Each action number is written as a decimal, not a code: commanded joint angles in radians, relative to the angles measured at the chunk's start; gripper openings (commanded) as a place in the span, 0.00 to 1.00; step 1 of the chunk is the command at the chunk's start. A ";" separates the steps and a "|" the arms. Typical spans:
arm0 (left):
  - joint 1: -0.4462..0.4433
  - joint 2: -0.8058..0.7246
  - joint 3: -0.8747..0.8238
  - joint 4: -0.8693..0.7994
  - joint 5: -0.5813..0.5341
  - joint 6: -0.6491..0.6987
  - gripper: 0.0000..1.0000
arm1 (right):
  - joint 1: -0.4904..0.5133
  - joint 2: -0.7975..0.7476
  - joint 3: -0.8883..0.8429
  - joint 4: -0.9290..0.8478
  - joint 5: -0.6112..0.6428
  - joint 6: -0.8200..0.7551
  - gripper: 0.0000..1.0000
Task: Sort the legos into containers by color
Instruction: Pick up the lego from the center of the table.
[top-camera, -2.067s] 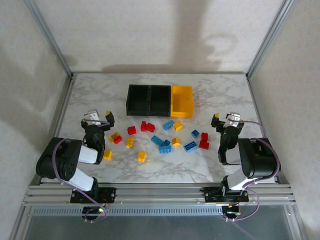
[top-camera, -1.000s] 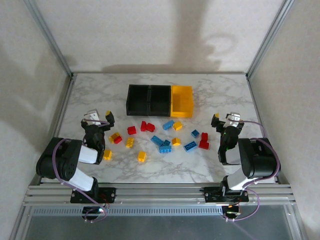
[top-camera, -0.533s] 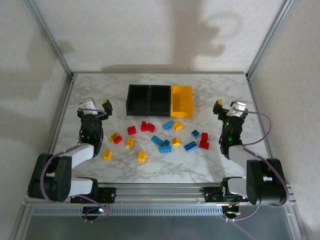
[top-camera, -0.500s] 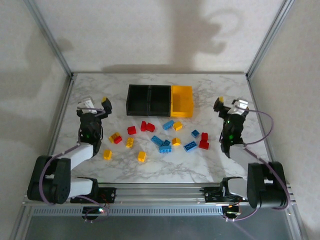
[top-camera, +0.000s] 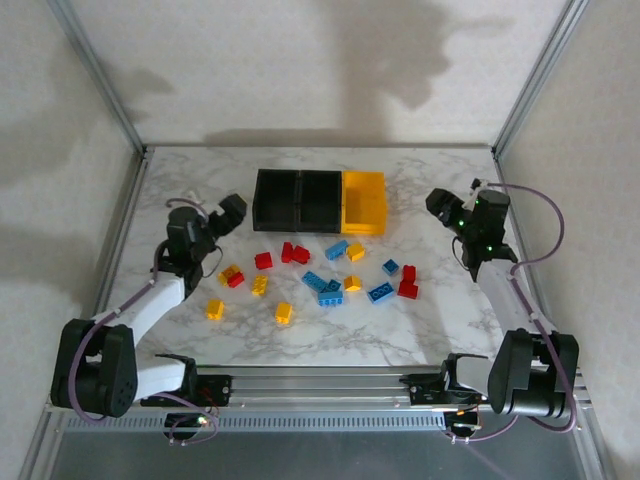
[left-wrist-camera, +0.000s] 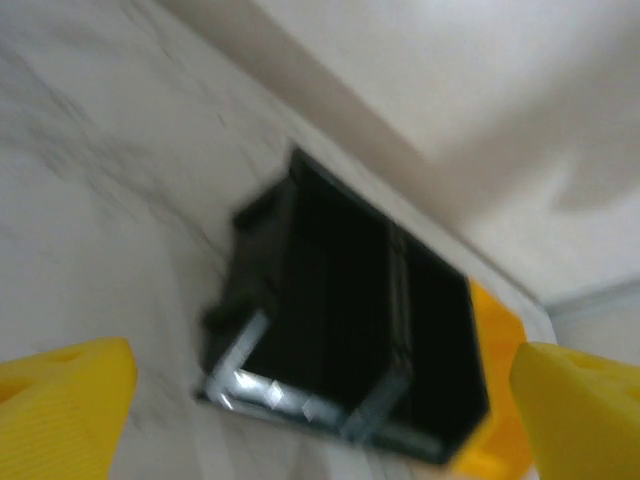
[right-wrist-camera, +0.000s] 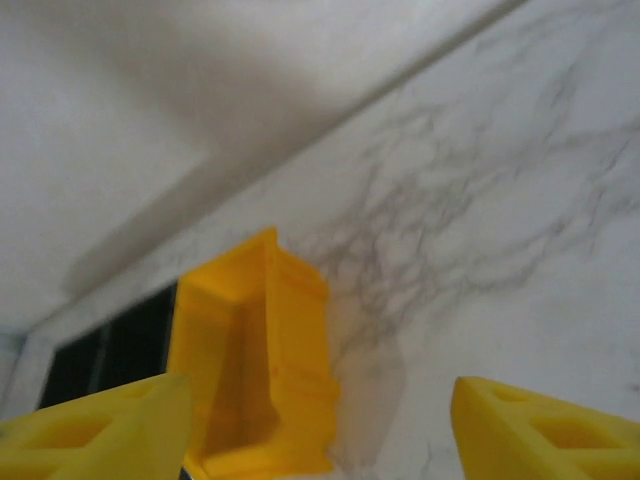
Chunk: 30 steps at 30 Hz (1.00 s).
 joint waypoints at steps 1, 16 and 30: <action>-0.114 -0.041 0.007 -0.114 0.066 -0.026 0.92 | 0.048 0.014 0.051 -0.254 0.003 -0.063 0.64; -0.549 0.036 -0.050 -0.090 -0.167 -0.146 0.82 | 0.414 0.243 0.116 -0.347 0.188 -0.055 0.64; -0.572 -0.026 -0.059 -0.163 -0.226 -0.154 0.83 | 0.520 0.445 0.207 -0.229 0.158 -0.262 0.74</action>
